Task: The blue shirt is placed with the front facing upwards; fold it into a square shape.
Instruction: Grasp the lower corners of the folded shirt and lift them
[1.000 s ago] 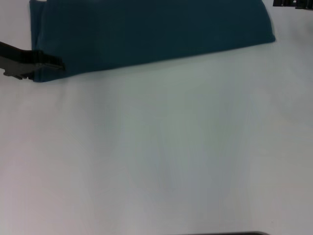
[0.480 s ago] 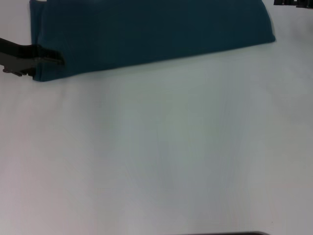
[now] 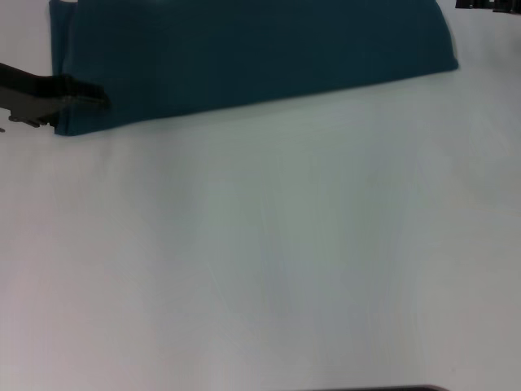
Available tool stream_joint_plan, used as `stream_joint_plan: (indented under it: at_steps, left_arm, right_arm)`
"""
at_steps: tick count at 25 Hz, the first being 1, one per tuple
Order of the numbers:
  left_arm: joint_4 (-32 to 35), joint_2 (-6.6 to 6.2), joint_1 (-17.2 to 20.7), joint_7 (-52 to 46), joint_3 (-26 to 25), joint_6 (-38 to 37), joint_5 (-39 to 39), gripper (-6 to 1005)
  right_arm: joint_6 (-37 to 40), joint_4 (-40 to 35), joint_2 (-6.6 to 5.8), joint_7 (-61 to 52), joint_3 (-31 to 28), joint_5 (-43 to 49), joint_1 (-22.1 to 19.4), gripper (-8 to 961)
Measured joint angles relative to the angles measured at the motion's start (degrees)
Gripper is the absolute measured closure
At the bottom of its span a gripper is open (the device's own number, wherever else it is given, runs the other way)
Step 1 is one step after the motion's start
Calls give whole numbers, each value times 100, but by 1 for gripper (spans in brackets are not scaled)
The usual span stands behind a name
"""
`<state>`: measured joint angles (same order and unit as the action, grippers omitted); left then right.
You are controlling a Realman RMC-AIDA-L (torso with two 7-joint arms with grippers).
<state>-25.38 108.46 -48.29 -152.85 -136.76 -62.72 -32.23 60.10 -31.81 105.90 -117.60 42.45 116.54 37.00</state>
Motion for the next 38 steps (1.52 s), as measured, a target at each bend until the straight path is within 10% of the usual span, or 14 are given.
stream_joint_plan:
  at_steps: [17, 20, 38]
  left_arm:
    - [51, -9, -2, 0, 0, 0, 4, 103]
    - [51, -7, -3, 0, 0, -10, 35, 293]
    - [16, -25, 30, -75, 61, 17, 132, 463]
  right_arm:
    - [-8, 0, 18, -14, 12, 0, 0, 22]
    - [-8, 0, 18, -20, 20, 0, -1, 23]
    - [11, 0, 18, -27, 36, 0, 0, 22]
